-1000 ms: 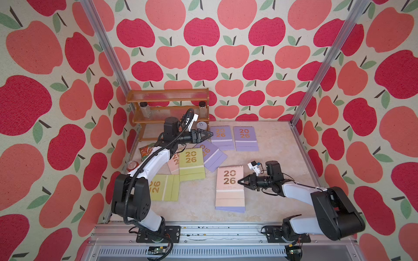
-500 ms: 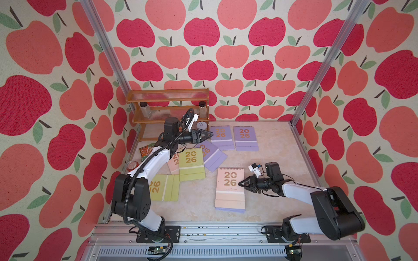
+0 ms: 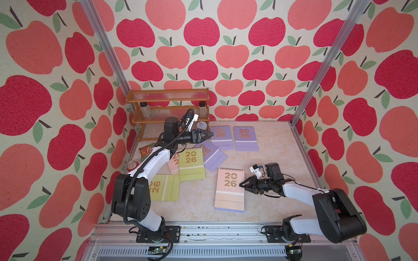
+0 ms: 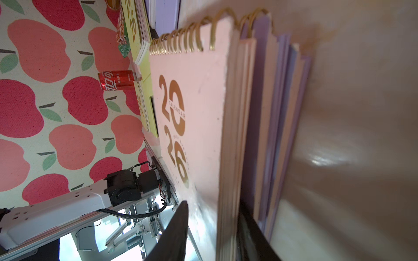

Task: Stack the calendars
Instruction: Place the calendar at the calendar, then pick up the calendar at the center of the board.

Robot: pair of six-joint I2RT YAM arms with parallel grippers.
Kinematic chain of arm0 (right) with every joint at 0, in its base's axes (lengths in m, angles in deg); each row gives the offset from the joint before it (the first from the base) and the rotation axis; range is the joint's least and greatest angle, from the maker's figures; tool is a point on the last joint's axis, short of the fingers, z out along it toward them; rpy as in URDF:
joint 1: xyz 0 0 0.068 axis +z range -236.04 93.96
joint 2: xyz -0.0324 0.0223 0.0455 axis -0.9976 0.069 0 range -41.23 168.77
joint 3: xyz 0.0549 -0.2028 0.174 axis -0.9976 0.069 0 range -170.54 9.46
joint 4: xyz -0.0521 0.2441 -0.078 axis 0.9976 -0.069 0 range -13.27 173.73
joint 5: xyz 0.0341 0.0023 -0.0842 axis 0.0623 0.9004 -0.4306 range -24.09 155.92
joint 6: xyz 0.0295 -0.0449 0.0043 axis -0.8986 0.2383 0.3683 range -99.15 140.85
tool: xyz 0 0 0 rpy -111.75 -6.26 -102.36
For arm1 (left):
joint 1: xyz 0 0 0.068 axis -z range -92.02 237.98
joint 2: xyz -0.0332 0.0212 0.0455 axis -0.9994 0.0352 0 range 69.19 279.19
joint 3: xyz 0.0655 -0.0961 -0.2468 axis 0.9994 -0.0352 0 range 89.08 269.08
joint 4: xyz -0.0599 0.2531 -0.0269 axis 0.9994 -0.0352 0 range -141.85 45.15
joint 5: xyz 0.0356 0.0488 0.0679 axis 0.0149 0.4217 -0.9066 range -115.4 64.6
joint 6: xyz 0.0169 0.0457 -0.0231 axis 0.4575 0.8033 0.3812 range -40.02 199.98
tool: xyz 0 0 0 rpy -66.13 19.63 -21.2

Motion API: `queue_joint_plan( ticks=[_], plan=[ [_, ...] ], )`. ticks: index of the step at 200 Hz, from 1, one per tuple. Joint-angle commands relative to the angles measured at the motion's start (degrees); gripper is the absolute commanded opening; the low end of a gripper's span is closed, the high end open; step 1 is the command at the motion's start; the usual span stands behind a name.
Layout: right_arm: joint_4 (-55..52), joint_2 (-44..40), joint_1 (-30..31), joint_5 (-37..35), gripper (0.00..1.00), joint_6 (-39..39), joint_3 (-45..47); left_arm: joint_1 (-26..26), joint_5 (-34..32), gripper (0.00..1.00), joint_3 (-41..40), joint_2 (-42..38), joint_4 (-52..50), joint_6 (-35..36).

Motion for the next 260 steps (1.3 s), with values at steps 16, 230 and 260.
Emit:
queue_joint_plan(
  ticks=[16, 230, 260],
  plan=[
    [-7.8, -3.0, 0.3, -4.7, 0.38, 3.9, -2.6, 0.5, -0.1, 0.77, 0.0, 0.2, 1.4, -0.4],
    [-35.0, 32.3, -21.3, -14.8, 0.81, 28.4, -66.2, 15.5, -24.8, 1.00, 47.8, 44.7, -16.8, 5.1],
    [-32.8, 42.4, -21.9, -14.0, 0.81, 28.2, -74.4, 16.5, -26.8, 0.99, 62.2, 55.4, -22.7, 4.6]
  ],
)
